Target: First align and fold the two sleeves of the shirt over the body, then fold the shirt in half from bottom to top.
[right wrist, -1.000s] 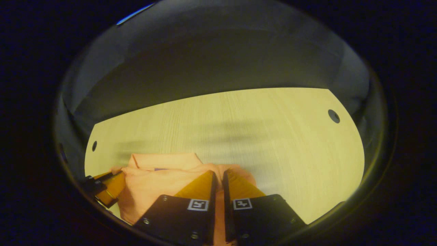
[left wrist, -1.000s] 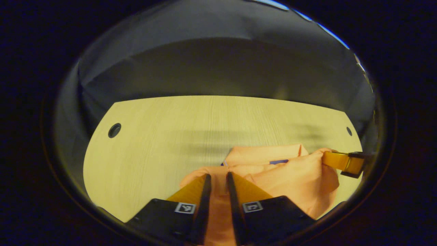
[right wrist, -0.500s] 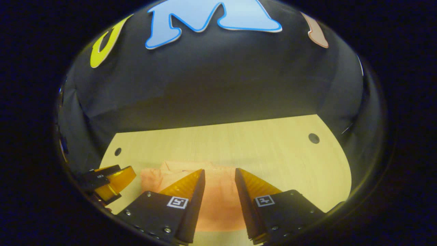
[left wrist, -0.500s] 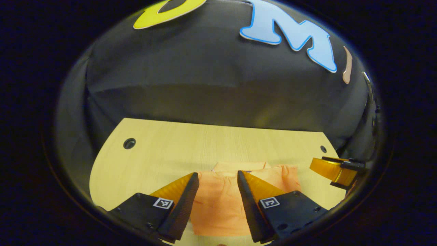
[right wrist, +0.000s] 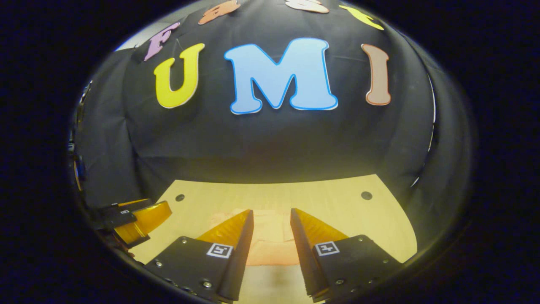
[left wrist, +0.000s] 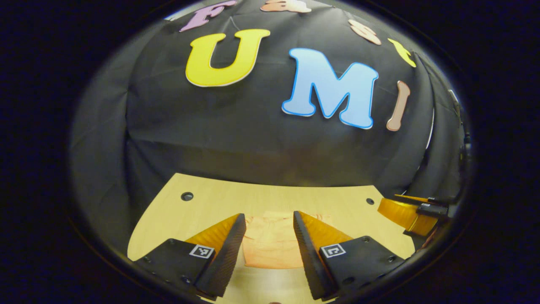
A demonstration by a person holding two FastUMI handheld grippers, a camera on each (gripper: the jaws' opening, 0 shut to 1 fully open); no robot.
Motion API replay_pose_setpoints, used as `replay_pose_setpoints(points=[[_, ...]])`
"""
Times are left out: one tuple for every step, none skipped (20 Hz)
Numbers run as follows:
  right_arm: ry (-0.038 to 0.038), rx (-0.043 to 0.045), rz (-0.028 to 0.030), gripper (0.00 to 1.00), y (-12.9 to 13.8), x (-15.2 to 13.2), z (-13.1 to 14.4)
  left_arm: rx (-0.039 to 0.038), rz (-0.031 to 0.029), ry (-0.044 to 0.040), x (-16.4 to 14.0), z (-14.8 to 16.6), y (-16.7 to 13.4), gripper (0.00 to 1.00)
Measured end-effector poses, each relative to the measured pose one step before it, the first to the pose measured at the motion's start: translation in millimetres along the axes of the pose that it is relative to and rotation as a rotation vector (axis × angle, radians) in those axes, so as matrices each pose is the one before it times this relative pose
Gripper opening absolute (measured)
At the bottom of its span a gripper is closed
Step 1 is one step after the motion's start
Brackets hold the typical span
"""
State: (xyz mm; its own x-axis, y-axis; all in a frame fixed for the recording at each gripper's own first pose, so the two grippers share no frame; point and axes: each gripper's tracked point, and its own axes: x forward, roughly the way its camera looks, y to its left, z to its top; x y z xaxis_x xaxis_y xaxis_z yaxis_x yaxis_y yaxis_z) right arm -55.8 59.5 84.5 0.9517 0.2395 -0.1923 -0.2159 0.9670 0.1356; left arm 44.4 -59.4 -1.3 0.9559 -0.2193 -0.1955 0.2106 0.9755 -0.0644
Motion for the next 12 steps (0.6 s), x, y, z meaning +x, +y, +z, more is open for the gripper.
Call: replay_pose_setpoints(points=[[-0.02147, -0.0061, -0.00025, 0.56, -0.61, -11.85, 0.22, 0.00371, 0.00118, -0.02225, -13.29, 6.8, -3.37, 0.77], [-0.02078, -0.00798, 0.00346, 0.56, 3.41, -11.1, 1.28, 0.00431, 0.0075, -0.02001, -14.15, 4.34, -1.61, 0.77], [-0.01997, -0.0126, 0.00302, 0.56, 3.03, -11.9, 0.64, 0.00441, 0.00162, -0.02045, -13.14, 4.1, -0.63, 0.77], [-0.02075, -0.0115, 0.00148, 0.56, 4.41, -12.76, 1.36, 0.00629, 0.0027, -0.02002, -12.74, 2.97, -0.53, 0.72], [-0.01967, -0.00844, 0.00345, 0.56, 4.35, -11.27, 1.49, 0.00657, 0.00203, -0.01807, -11.44, 0.69, -0.91, 0.75], [-0.01639, -0.00572, 0.00713, 0.56, 5.53, -7.03, 1.37, 0.00606, 0.00078, -0.01607, -10.87, 2.3, 1.57, 0.77], [-0.01219, -0.00316, 0.00465, 0.56, 2.3, -7.47, 0.82, 0.00538, -0.00131, -0.01542, -11.43, 0.53, -0.62, 0.81], [-0.01423, -0.00546, 0.00448, 0.56, 2.36, -7.13, -1.4, 0.00461, -0.00201, -0.01621, -5.39, 2.23, -0.77, 0.79], [-0.01476, -0.00641, 0.00143, 0.56, 2.24, -7.29, 0.29, 0.00269, -0.0059, -0.01899, -8.68, 0.22, -2.14, 0.77], [-0.01287, -0.00632, -0.00162, 0.56, 0.85, -6.17, -0.4, 0.00411, -0.00774, -0.01751, -10.48, 0.95, -2.73, 0.75], [-0.00846, -0.00486, 0.00144, 0.56, 1.82, -5.26, -0.5, 0.007, -0.00503, -0.01071, -8.45, 0.37, -1.94, 0.72], [-0.00288, -0.00435, -0.00102, 0.62, 2.6, -3.13, -1.66, 0.00957, -0.00224, -0.00482, -6.72, -0.77, -1.21, 0.72]])
